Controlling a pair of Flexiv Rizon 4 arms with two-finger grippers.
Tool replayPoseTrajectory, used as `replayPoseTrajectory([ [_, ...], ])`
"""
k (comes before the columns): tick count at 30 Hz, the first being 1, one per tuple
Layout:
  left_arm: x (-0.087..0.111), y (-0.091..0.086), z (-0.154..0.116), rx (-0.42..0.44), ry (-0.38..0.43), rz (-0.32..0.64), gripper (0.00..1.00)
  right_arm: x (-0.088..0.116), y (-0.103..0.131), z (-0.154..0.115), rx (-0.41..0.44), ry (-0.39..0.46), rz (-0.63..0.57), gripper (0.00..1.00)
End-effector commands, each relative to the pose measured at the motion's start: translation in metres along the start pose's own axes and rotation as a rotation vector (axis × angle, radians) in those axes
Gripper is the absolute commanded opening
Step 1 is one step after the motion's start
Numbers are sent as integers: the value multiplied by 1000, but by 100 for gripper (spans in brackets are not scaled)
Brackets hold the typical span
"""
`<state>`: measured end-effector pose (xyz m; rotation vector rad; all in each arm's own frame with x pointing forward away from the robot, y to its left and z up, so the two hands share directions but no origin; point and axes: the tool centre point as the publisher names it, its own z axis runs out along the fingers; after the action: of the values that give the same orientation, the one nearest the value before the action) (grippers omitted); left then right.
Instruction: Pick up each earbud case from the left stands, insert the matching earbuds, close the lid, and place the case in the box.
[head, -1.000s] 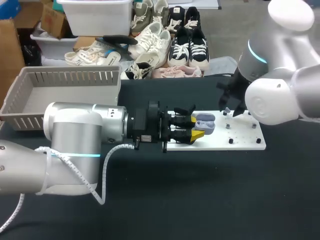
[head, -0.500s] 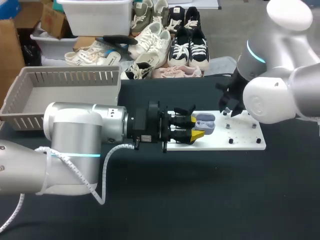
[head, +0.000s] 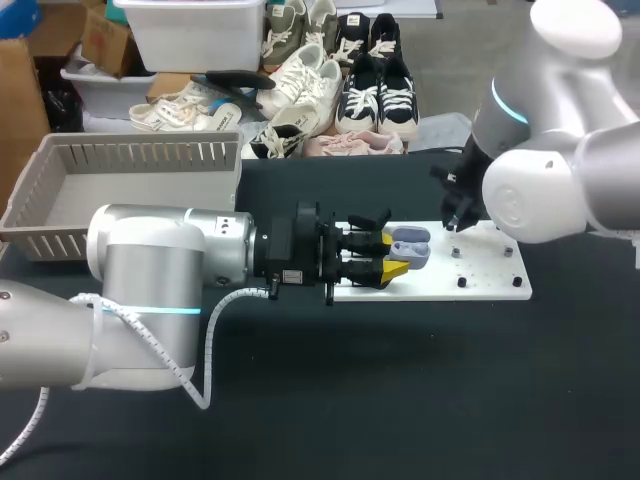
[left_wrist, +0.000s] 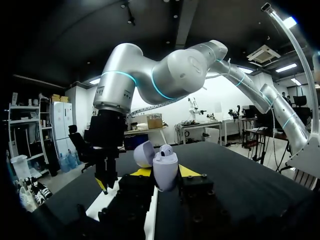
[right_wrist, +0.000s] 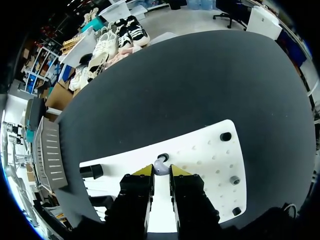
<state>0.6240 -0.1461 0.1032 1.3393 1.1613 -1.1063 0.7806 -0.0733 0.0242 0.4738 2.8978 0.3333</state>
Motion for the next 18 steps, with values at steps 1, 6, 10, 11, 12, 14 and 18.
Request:
replayPoseTrajectory([
  [1, 0, -1, 0, -6, -1, 1, 0, -1, 0, -2, 3, 3, 2, 0],
  [6, 0, -1, 0, -6, -1, 1, 0, 0, -2, -4, 5, 0, 5, 0],
  [10, 0, -1, 0, -6, -1, 1, 0, 2, -3, -9, -3, -3, 9, 0],
  [11, 0, -1, 0, -6, -1, 1, 0, 2, -4, -11, -6, -5, 9, 0],
  [12, 0, -1, 0, -6, -1, 1, 0, 3, -4, -13, -8, -6, 9, 0],
  [14, 0, -1, 0, -6, -1, 1, 0, 5, -5, -18, -13, -10, 8, 0],
  [18, 0, -1, 0, -6, -1, 1, 0, 7, -8, -28, -25, -20, 13, 0],
])
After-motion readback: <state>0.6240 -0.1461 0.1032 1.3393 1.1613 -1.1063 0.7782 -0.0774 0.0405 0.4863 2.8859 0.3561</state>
